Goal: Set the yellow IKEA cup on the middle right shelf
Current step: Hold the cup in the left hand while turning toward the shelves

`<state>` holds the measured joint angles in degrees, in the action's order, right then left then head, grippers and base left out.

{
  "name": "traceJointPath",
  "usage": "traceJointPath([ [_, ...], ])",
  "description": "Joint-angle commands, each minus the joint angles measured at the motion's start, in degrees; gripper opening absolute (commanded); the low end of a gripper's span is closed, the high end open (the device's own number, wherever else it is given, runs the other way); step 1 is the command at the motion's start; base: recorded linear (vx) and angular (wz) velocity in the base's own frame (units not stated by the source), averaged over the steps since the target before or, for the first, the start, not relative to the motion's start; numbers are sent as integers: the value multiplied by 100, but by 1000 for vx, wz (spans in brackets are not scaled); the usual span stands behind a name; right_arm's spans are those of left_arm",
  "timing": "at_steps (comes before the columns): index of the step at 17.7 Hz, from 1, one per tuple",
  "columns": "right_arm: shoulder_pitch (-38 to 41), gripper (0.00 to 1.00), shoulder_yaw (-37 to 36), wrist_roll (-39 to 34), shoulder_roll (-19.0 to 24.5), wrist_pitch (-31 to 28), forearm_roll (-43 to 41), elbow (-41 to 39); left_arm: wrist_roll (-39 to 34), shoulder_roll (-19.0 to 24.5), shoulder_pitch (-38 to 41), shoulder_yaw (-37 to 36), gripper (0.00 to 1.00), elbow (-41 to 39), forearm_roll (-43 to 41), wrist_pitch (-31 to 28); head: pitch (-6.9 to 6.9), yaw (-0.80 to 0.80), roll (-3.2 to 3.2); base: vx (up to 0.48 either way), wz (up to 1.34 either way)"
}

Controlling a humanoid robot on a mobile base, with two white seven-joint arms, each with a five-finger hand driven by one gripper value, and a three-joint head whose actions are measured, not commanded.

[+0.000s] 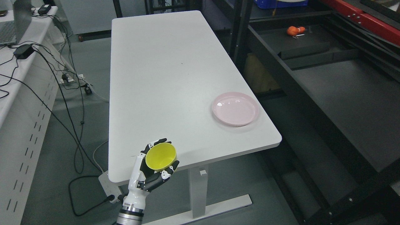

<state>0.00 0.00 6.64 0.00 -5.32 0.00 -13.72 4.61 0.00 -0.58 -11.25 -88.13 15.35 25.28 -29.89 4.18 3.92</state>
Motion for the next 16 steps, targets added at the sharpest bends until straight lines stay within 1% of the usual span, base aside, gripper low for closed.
traceJointPath([
  [1, 80, 99, 97, 4, -100, -4, -141, 1, -4, 100, 23, -491, 1, -354, 3, 3, 0, 0, 0, -272, -696],
  [9, 79, 99, 97, 4, -100, -4, -141, 1, -4, 100, -12, -773, 1, -354, 20, 3, 0, 0, 0, -274, -939],
  [16, 80, 99, 97, 4, -100, -4, -141, 1, -4, 100, -126, -1080, 1, -362, 64, 109, 2, 0, 0, -201, -1343],
])
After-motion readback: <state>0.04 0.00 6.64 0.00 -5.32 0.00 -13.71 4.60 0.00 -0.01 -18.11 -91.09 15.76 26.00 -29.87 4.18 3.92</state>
